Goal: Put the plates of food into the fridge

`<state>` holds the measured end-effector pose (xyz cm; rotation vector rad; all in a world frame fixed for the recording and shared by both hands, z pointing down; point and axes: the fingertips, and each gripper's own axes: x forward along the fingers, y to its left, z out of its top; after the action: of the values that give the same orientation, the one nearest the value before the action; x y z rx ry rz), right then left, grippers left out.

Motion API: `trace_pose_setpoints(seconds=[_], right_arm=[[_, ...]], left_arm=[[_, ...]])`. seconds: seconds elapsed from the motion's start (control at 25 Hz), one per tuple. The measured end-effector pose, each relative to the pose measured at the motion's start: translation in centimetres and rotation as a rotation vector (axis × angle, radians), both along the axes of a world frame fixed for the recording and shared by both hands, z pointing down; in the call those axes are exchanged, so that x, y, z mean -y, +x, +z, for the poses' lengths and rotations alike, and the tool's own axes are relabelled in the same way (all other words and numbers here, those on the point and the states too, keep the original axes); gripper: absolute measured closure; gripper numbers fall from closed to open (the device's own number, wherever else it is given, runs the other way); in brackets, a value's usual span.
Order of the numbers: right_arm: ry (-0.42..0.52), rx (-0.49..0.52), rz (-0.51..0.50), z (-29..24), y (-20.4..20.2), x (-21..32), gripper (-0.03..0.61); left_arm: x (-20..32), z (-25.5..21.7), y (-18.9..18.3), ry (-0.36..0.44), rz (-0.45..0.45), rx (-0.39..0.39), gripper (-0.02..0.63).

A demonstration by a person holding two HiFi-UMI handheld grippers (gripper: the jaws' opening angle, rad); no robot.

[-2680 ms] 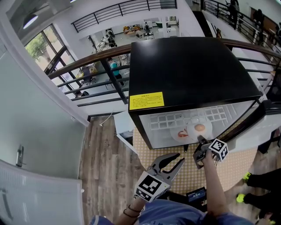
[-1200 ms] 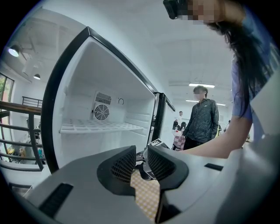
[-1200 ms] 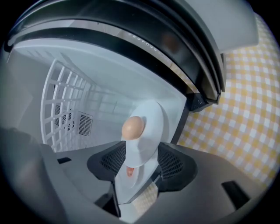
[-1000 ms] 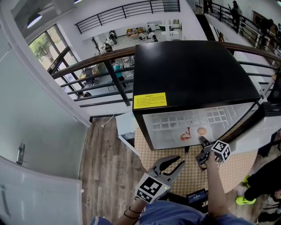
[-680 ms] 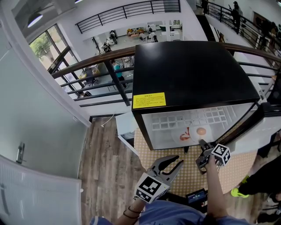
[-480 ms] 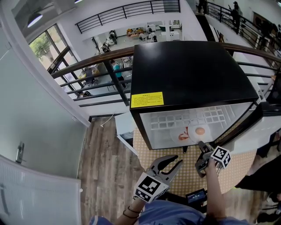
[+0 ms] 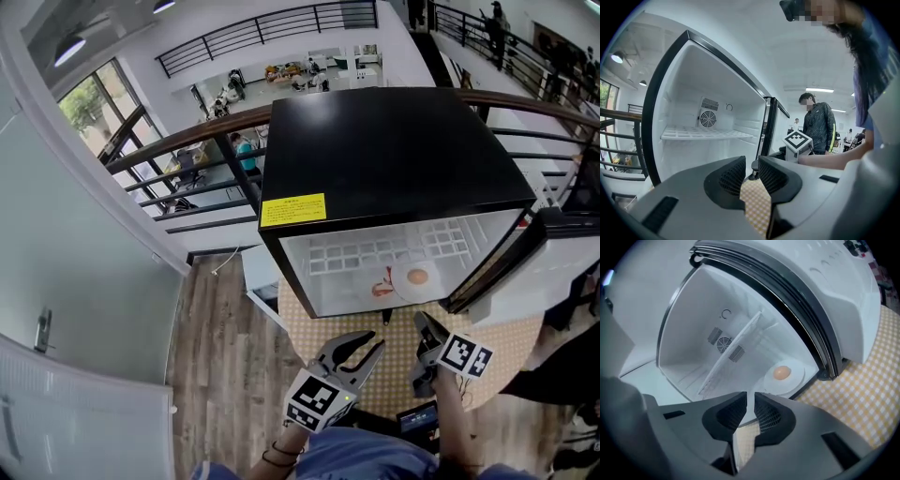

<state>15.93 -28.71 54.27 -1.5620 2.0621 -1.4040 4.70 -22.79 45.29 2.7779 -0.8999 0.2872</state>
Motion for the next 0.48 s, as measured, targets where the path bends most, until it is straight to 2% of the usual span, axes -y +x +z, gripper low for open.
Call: trace_pose_setpoints(seconds=[0.2,0.48], right_arm=[[0.063,-0.097,-0.08,-2.7,-0.8,-2.6,0.518],[0.14,-0.144,-0.186,-5.2,-2.0,-5.9,0.518]], left_arm=[[-0.7,0.1,0.5,-0.007,-0.016,-0.004,0.52],[-2.4,0.3,1.8,-0.012,-0.04,-0.006,0.52]])
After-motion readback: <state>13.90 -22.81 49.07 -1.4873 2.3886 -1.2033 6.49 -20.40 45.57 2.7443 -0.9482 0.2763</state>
